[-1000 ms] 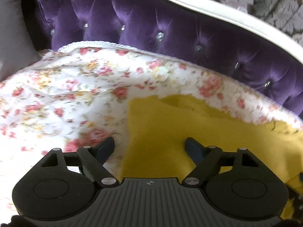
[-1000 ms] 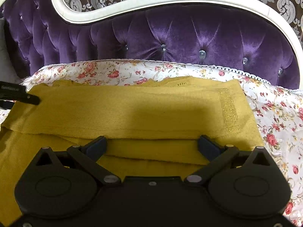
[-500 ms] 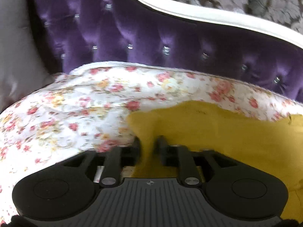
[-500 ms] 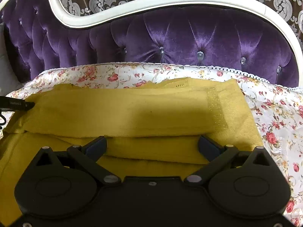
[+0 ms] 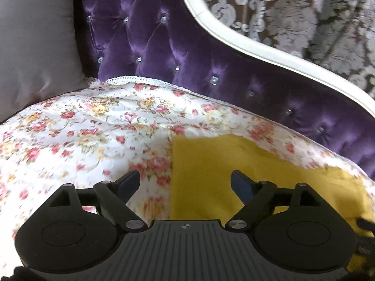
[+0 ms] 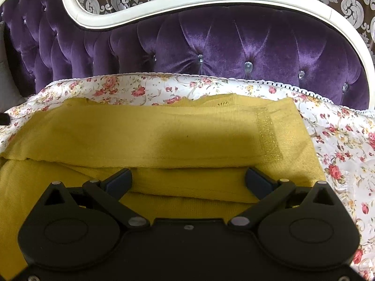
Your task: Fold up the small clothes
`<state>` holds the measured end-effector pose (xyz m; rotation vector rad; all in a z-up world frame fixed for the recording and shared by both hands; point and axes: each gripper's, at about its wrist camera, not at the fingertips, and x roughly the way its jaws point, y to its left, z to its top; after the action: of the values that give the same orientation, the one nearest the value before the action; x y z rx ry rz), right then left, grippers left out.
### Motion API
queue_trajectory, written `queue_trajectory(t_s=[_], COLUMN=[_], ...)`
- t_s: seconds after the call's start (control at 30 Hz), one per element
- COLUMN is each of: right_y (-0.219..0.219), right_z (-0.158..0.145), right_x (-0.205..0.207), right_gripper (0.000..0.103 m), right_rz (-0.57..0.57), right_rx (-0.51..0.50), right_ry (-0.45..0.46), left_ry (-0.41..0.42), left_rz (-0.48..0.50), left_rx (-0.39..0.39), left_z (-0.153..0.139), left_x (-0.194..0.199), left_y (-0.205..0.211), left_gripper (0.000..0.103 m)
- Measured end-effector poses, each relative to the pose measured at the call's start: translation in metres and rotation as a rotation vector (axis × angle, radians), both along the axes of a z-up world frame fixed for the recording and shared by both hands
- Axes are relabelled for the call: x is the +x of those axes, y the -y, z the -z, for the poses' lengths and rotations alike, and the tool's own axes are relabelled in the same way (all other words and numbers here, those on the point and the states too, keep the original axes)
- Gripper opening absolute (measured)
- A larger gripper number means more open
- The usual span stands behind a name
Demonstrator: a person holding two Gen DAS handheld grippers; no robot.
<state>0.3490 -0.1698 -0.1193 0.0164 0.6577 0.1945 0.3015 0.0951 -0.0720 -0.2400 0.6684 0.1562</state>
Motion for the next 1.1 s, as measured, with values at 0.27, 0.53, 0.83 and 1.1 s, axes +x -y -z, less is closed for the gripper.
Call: queue_trajectory(t_s=[0.27,0.53,0.83,1.1], right_y=[-0.001,-0.002,0.006,0.021], right_z=[0.000,-0.002,-0.036,-0.088], right_x=[0.001,0.002,-0.018,-0.081], right_gripper=[0.103,0.103,0.103,0.103], right_rz=[-0.002,-0.005,-0.032,-0.068], right_rx=[-0.004,-0.012,0.009,0.076], right_ry=[-0.003,-0.011,0.028,0.078], left_ry=[0.011,-0.027,-0.040,-0.019], left_rz=[0.111,0.180,0.192,0.202], left_rx=[0.026,0.060,0.044,0.049], left_z=[-0.014,-0.011,-0.011,-0.021], left_x=[-0.068,-0.131,-0.176,-0.204], left_y=[0.023,0.037,0.038,0.043], left_gripper=[0.086,0.087,0.087,0.087])
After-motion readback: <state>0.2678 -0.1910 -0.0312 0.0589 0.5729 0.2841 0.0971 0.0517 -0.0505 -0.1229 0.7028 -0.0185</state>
